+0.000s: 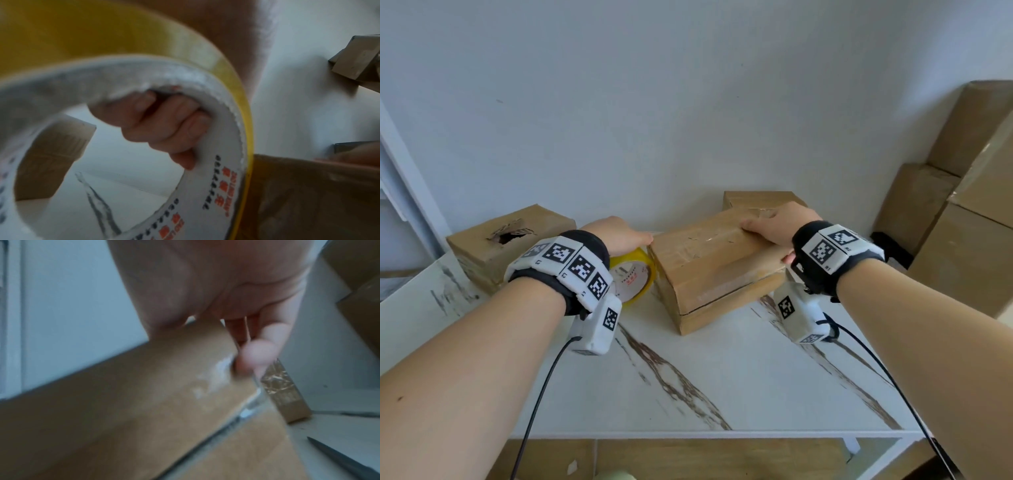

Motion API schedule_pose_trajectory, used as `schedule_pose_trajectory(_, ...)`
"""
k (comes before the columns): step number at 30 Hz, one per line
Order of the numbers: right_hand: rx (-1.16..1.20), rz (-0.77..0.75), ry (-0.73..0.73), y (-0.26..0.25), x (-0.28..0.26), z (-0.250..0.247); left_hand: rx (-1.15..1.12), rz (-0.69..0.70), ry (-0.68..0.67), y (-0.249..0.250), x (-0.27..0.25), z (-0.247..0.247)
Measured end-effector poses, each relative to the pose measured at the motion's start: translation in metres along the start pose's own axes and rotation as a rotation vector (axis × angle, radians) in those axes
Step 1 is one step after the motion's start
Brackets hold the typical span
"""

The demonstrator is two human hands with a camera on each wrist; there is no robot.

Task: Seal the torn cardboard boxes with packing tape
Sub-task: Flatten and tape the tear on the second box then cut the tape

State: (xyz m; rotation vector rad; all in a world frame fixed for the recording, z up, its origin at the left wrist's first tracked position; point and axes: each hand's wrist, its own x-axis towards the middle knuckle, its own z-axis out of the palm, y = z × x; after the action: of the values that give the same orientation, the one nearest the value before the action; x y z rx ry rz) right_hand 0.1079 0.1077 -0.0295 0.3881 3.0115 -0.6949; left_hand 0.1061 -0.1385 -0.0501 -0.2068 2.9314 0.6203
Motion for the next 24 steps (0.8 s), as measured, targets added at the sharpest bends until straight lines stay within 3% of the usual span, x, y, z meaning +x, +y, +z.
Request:
schedule_pose_trajectory(5,0.262,-0.119,-0.096,-0.014,0.007,0.016,-0.021,-0.046,0.028,-0.014,-0.008,-0.007)
schedule_pose_trajectory(8,0.286,-0.182,-0.117,-0.015,0.007,0.018,-0.042,-0.057,0.027,-0.017,-0.012,-0.006)
schedule_pose_trajectory(12,0.327,0.002,-0.083,0.012,0.014,-0.001,-0.021,-0.034,0.061,-0.018,-0.007,-0.006)
schedule_pose_trajectory(16,0.141,0.212,-0.257,0.059,0.004,-0.006,0.009,0.016,0.094,-0.015,-0.001,-0.004)
schedule_pose_trajectory(21,-0.25,0.222,-0.473,0.07,-0.012,0.002,0.013,-0.017,0.102,-0.012,-0.005,-0.003)
schedule_pose_trajectory(24,-0.385,0.203,-0.501,0.066,-0.019,0.003,-0.011,-0.002,0.122,-0.01,-0.01,0.0)
